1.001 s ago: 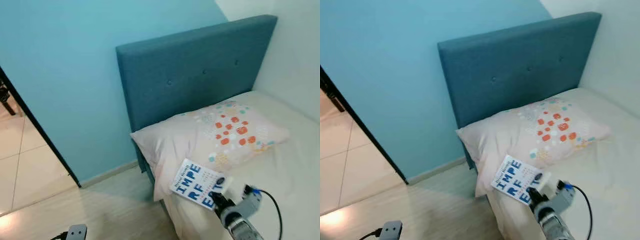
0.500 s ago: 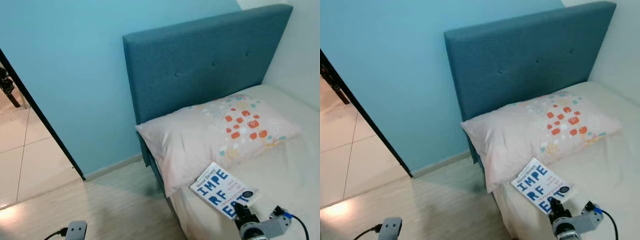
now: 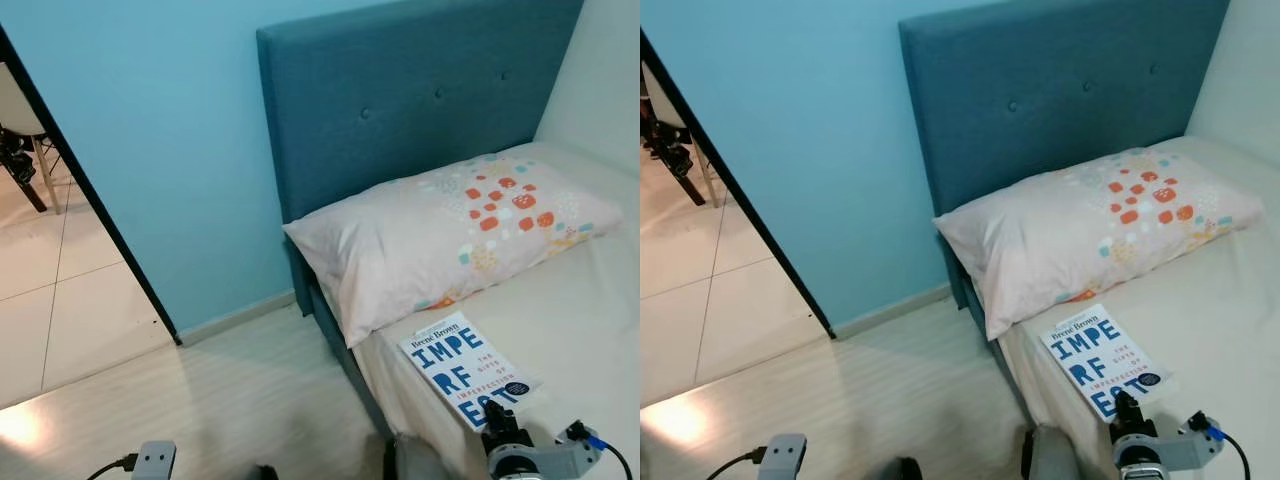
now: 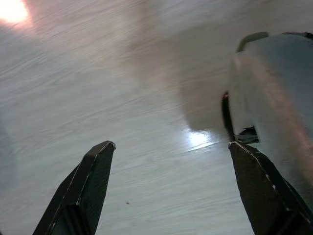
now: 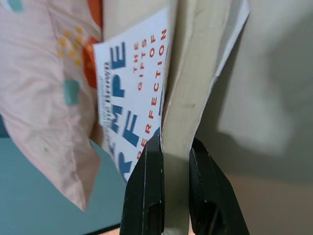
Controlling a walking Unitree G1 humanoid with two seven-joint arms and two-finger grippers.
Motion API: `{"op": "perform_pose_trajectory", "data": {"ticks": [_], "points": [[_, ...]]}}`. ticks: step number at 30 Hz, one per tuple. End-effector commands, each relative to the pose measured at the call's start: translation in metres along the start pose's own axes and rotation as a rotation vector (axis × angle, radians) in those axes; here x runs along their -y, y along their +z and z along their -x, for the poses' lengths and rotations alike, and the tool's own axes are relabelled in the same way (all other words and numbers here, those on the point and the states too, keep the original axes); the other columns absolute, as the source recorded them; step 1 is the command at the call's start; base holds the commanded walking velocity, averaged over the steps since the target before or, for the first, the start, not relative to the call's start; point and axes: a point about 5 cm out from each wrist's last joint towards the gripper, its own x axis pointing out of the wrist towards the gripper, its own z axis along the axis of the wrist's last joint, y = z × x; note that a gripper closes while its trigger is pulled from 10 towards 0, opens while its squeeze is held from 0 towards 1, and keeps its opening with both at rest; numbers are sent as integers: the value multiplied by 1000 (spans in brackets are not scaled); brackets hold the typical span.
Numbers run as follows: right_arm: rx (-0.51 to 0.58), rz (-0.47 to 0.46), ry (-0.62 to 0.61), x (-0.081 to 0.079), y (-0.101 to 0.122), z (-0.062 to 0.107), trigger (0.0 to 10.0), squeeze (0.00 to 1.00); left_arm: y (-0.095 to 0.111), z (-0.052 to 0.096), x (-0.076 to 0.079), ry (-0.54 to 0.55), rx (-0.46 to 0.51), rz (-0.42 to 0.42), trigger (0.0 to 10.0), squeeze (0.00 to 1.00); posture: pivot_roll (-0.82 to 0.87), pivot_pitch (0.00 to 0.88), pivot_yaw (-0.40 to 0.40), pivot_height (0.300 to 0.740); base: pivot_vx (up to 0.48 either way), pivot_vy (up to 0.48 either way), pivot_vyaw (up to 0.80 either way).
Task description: Clean up the room
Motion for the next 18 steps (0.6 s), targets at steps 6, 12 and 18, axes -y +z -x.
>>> {"op": "perform_pose_trajectory", "data": {"ticks": [6, 12, 18], "points": [[-97, 29, -117, 12, -20, 6, 10000, 0, -4, 2, -13, 21, -13, -27, 10000, 0, -69, 128, 98, 607, 0, 0, 0], [-106, 56, -121, 11, -17, 5, 10000, 0, -5, 2, -11, 14, -16, -30, 10000, 0, -74, 130, 99, 607, 0, 0, 0], [-137, 112, -141, 12, -16, 4, 10000, 1000, -5, 2, -7, 6, -13, -28, 10000, 0, -76, 134, 94, 607, 0, 0, 0]]}}
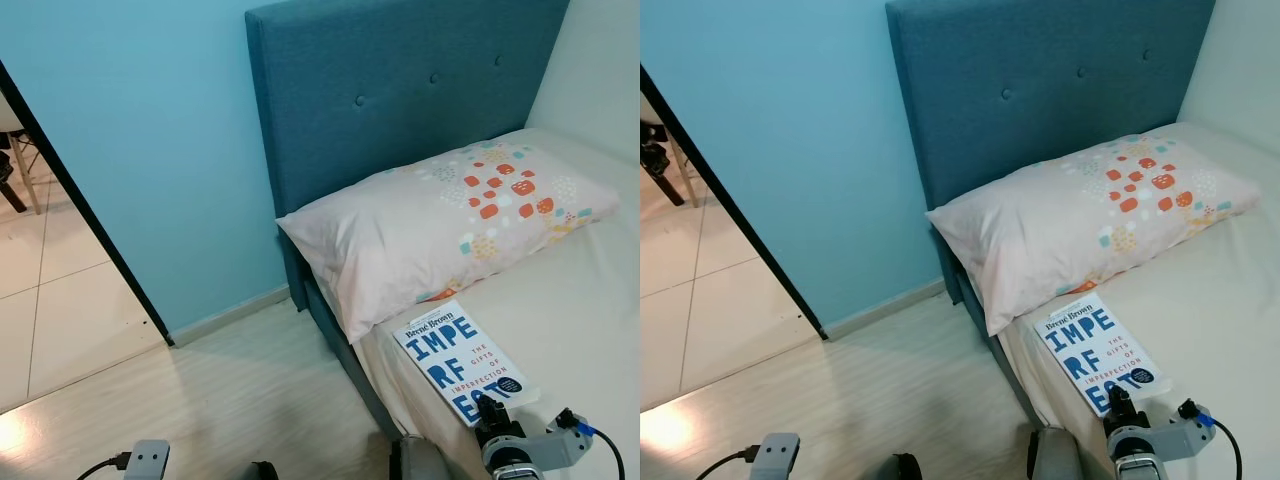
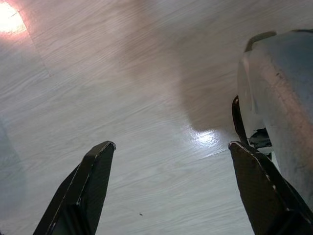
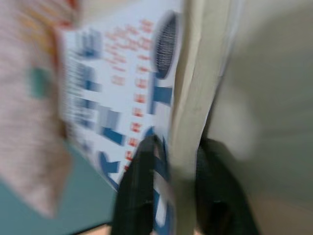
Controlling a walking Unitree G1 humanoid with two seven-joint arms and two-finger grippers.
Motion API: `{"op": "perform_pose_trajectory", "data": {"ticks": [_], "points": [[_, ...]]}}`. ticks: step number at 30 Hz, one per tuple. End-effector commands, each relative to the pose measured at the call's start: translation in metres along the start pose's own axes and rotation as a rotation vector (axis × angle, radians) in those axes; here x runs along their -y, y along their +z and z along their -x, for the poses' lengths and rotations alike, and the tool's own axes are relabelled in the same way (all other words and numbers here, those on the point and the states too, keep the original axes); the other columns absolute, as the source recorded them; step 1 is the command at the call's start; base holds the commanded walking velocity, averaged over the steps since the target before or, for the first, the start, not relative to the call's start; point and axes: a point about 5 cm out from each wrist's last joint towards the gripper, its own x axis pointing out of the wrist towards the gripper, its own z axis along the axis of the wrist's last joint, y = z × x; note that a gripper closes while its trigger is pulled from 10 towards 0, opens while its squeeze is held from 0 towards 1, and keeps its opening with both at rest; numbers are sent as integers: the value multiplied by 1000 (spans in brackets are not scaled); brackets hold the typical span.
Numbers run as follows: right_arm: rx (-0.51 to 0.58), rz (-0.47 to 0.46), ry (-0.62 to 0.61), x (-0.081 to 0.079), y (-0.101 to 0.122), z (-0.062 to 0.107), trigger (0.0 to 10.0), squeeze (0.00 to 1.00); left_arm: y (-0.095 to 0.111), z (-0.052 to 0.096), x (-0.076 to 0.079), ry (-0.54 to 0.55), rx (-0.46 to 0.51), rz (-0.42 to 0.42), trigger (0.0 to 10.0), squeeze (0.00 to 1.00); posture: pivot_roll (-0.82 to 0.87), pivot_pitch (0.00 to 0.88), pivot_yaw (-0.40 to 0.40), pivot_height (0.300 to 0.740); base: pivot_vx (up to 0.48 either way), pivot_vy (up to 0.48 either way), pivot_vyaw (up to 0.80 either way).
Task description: Clean up the room
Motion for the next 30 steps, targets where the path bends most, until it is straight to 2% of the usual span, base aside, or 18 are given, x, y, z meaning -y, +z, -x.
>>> {"op": "perform_pose_trajectory", "data": {"ticks": [1, 7, 8, 15, 16, 17, 18, 19, 20, 22, 23, 24, 25, 27, 28, 29, 30], "points": [[-84, 15, -83, 13, -18, 7, 10000, 1000, -5, 1, -1, 1, -15, -4, 10000, 0, -78, 133, 93, 607, 0, 0, 0], [-53, 73, -96, 15, -6, 6, 10000, 1000, -6, 1, 0, -4, -18, -2, 10000, 0, -83, 134, 90, 607, 0, 0, 0], [-19, 105, -124, 18, 6, 6, 10000, 1000, -6, 1, 0, -6, -21, -1, 10000, 0, -87, 133, 88, 607, 0, 0, 0], [-7, 113, -134, 19, 10, 6, 10000, 1000, -6, 1, 0, -6, -22, 0, 10000, 0, -87, 133, 88, 607, 0, 0, 0], [38, 180, -202, 24, 29, 8, 10000, 1000, -7, 1, 1, -11, -23, 4, 10000, 0, -100, 131, 85, 607, 0, 0, 0], [38, 180, -202, 24, 29, 8, 10000, 1000, -7, 1, 1, -11, -23, 4, 10000, 0, -100, 131, 85, 607, 0, 0, 0], [94, 240, -264, 28, 48, 9, 10000, 188, -7, 1, 3, -16, -24, 7, 10000, 0, -101, 131, 85, 607, 0, 0, 0], [151, 294, -309, 28, 66, 11, 10000, 0, -7, 1, 4, -23, -25, 10, 10000, 0, -107, 129, 86, 607, 0, 0, 0], [151, 294, -309, 28, 66, 11, 10000, 0, -7, 1, 4, -23, -25, 10, 10000, 0, -107, 129, 86, 607, 0, 0, 0], [289, 360, -333, 17, 98, 11, 10000, 0, -6, 0, 9, -41, -26, 18, 10000, 0, -108, 126, 85, 607, 0, 0, 0], [289, 360, -333, 17, 98, 11, 10000, 0, -6, 0, 9, -41, -26, 18, 10000, 0, -108, 126, 85, 607, 0, 0, 0], [371, 403, -329, 5, 116, 12, 10000, 0, -6, 0, 11, -53, -26, 25, 10000, 0, -106, 125, 84, 611, 0, 0, 0], [371, 403, -329, 5, 116, 12, 10000, 0, -6, 0, 11, -53, -26, 25, 10000, 0, -106, 125, 84, 611, 0, 0, 0], [416, 450, -327, -5, 125, 11, 10000, 0, -5, -1, 13, -60, -23, 32, 10000, 0, -104, 122, 83, 621, 0, 0, 0], [416, 450, -327, -5, 125, 11, 10000, 0, -5, -1, 13, -60, -23, 32, 10000, 0, -104, 122, 83, 621, 0, 0, 0], [448, 487, -313, -14, 132, 10, 10000, 0, -5, -1, 14, -63, -22, 36, 10000, 0, -103, 121, 83, 626, 0, 0, 0], [448, 487, -313, -14, 132, 10, 10000, 0, -5, -1, 14, -63, -22, 36, 10000, 0, -103, 121, 83, 626, 0, 0, 0]]}}
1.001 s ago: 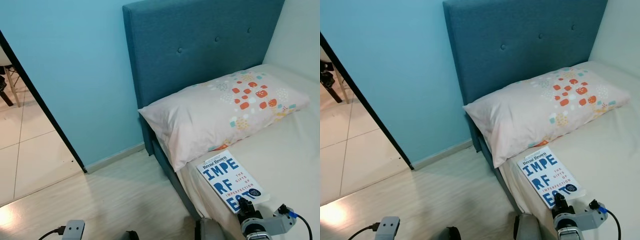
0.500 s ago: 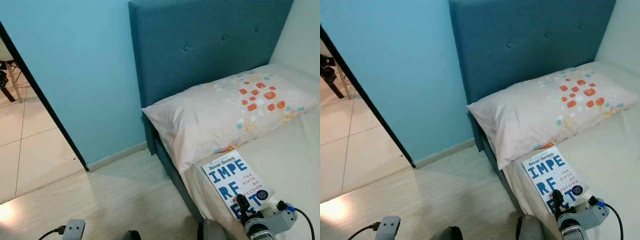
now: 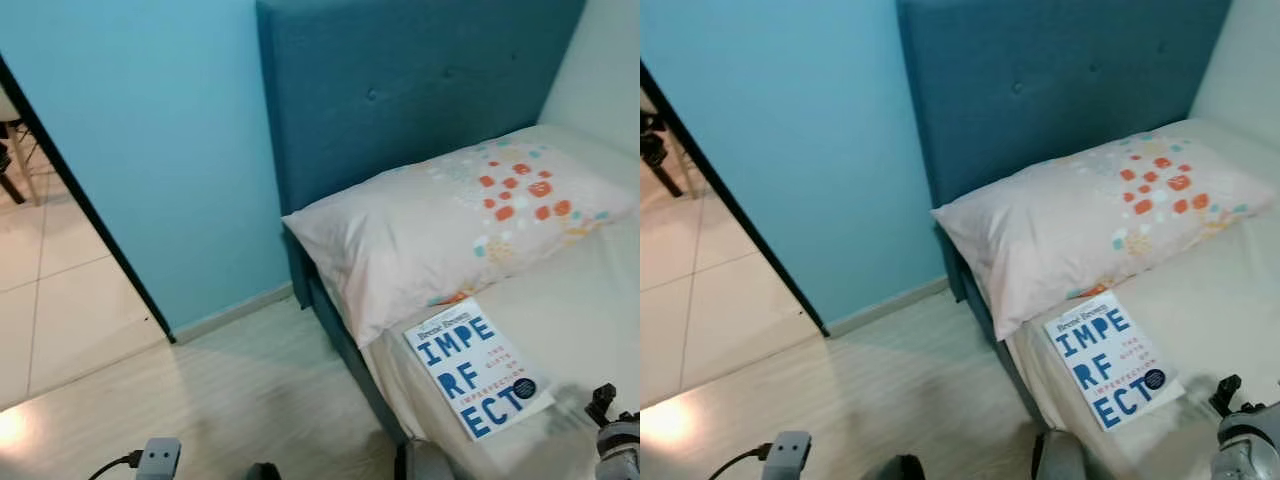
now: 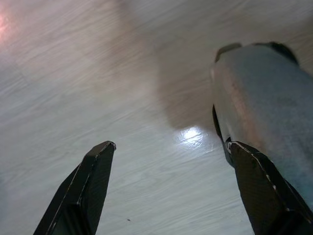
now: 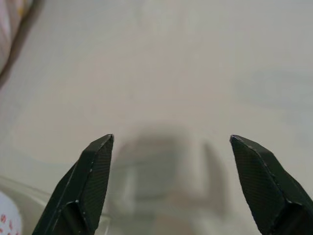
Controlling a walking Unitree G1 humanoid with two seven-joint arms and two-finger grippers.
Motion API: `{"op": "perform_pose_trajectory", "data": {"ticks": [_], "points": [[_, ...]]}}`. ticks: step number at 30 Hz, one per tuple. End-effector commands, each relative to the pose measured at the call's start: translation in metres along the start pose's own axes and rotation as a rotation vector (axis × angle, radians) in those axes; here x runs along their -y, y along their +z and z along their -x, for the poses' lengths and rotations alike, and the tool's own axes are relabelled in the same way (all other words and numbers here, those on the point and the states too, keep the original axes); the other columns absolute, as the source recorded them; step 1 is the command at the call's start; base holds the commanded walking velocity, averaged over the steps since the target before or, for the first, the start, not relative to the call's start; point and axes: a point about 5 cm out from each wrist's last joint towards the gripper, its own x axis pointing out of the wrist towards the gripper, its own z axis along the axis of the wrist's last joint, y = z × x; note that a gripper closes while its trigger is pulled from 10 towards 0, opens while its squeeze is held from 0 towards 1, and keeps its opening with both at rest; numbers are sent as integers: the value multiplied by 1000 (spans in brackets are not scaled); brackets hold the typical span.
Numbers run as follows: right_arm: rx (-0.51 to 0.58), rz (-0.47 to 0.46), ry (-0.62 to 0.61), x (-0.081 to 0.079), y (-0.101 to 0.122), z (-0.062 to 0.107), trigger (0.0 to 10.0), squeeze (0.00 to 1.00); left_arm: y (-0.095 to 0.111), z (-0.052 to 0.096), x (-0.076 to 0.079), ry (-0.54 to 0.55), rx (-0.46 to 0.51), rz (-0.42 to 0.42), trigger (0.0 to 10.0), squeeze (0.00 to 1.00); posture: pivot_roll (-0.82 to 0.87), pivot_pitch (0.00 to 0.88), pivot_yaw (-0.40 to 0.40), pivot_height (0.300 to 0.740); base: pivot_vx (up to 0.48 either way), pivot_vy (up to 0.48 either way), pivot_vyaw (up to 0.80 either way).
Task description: Clean up the room
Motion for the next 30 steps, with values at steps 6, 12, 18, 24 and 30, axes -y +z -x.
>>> {"op": "perform_pose_trajectory", "data": {"ticks": [6, 12, 18, 24, 30], "points": [[210, 53, 396, -85, 40, 8, 10000, 0, -7, 1, -4, 22, -34, 32, 10000, 0, -101, 115, 82, 646, 0, 0, 0], [84, 102, 702, -140, 9, 32, 10000, 0, -3, 0, -5, 58, -41, 45, 10000, 0, -93, 104, 66, 666, -80, 0, 0], [-99, 212, 738, -138, -44, 44, 10000, 0, 3, -1, -2, 59, -21, 32, 10000, 0, -90, 89, 60, 681, -240, 0, 0], [-274, 313, 690, -111, -88, 52, 10000, 0, 4, -2, 0, 49, -18, 13, 10000, 0, -98, 73, 57, 700, 0, 0, 0], [-420, 391, 600, -76, -116, 59, 10000, 0, 1, -2, 1, 54, -32, 19, 10000, 0, -101, 69, 52, 715, 0, 0, 0]]}}
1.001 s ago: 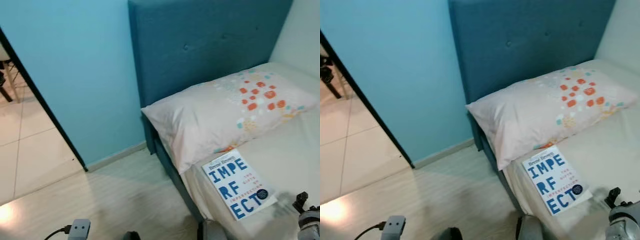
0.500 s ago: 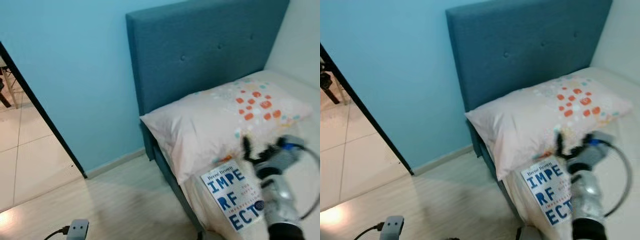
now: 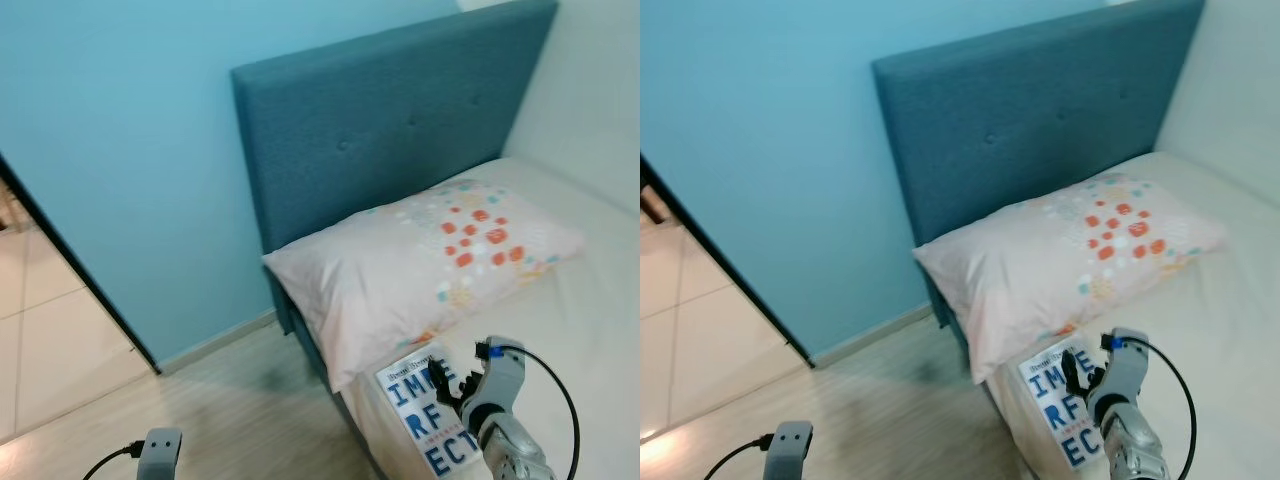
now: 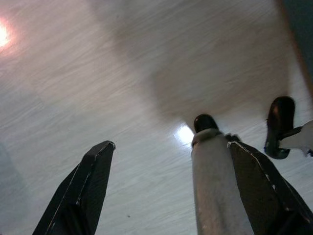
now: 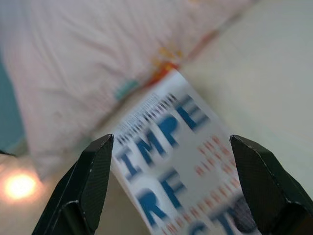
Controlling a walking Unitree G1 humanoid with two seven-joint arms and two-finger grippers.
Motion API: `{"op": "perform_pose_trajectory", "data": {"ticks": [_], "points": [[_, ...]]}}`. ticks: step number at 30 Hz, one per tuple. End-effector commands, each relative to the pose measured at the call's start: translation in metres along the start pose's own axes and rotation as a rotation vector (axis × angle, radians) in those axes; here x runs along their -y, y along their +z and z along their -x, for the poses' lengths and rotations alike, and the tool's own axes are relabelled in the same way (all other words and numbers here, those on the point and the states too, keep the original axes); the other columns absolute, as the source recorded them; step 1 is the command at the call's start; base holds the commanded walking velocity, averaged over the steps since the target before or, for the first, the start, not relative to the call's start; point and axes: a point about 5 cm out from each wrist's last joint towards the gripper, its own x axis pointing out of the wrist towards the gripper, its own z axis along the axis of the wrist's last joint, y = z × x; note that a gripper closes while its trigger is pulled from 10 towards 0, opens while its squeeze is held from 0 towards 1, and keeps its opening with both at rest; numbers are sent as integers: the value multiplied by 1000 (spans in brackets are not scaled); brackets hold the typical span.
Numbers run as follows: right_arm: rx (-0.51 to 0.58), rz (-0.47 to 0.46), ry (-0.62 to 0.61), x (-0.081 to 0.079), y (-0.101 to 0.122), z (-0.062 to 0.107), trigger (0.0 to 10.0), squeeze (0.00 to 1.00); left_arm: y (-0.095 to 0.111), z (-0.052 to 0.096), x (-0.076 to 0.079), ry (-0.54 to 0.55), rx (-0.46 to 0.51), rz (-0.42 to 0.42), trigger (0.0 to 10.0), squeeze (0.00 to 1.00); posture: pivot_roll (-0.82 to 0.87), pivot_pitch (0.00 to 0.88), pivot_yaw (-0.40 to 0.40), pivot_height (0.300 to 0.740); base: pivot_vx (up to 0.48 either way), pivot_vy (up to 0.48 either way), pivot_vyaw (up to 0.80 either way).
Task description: Clean up the room
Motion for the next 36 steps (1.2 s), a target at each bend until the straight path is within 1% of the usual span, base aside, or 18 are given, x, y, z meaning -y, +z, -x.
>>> {"op": "perform_pose_trajectory", "data": {"ticks": [1, 4, 5, 7, 8, 9, 10, 11, 12, 13, 14, 16, 18, 19, 21, 29, 34, 36], "points": [[-88, -3, -23, 3, -22, 6, 10000, 0, -11, 2, 0, 8, -42, 5, 10000, 0, -101, 69, 52, 715, 0, 0, 0], [-309, 3, -107, 16, -76, 31, 10000, 0, -17, 2, 2, 23, -74, 15, 10000, 0, -106, 65, 52, 730, -285, 0, 0], [-309, 3, -107, 16, -76, 31, 10000, 0, -17, 2, 2, 23, -74, 15, 10000, 0, -106, 65, 52, 730, -480, 0, 0], [-379, -2, -132, 19, -92, 40, 10000, 0, -17, 2, 3, 26, -78, 15, 10000, 0, -104, 63, 49, 730, -480, 0, 0], [-460, -2, -152, 20, -110, 51, 10000, 0, -18, 2, 3, 29, -80, 16, 10000, 0, -109, 59, 46, 730, -480, 0, 0], [-460, -2, -152, 20, -110, 51, 10000, 0, -18, 2, 3, 29, -80, 16, 10000, 0, -109, 59, 46, 730, -480, 0, 0], [-523, 11, -164, 20, -124, 61, 10000, 0, -18, 2, 4, 30, -81, 17, 10000, 0, -109, 56, 40, 730, -480, 0, 0], [-523, 11, -164, 20, -124, 61, 10000, 0, -18, 2, 4, 30, -81, 17, 10000, 0, -109, 56, 40, 730, -480, 0, 0], [-576, 29, -166, 21, -134, 69, 10000, 0, -19, 2, 4, 31, -81, 19, 10000, 0, -108, 56, 37, 730, -480, 0, 0], [-576, 29, -166, 21, -134, 69, 10000, 0, -19, 2, 4, 31, -81, 19, 10000, 0, -108, 56, 37, 730, -480, 0, 0], [-646, 73, -157, 21, -147, 80, 10000, 0, -19, 2, 5, 36, -81, 24, 10000, 0, -94, 53, 19, 730, -480, 0, 0], [-646, 73, -157, 21, -147, 80, 10000, 0, -19, 2, 5, 36, -81, 24, 10000, 0, -94, 53, 19, 730, -480, 0, 0], [-717, 144, -134, 20, -157, 88, 10000, 0, -20, 2, 6, 43, -82, 28, 10000, 0, -88, 54, 11, 730, -480, 0, 0], [-717, 144, -134, 20, -157, 88, 10000, 0, -20, 2, 6, 43, -82, 28, 10000, 0, -88, 54, 11, 730, -480, 0, 0], [-715, 216, -116, 17, -148, 78, 10000, 0, -23, 3, 5, 46, -92, 16, 10000, 0, -87, 52, 23, 730, -480, 0, 0], [-687, 264, -119, 16, -135, 65, 10000, 0, -23, 3, 2, 54, -93, 15, 10000, 0, -76, 51, 26, 730, -480, 0, 0], [-700, 281, -120, 11, -140, 68, 10000, 0, -23, 3, 0, 59, -91, 15, 10000, 0, -74, 52, 27, 730, -480, 0, 0], [-731, 309, -125, 8, -149, 75, 10000, 0, -23, 3, 0, 57, -91, 12, 10000, 0, -76, 55, 31, 730, -480, 0, -356]]}}
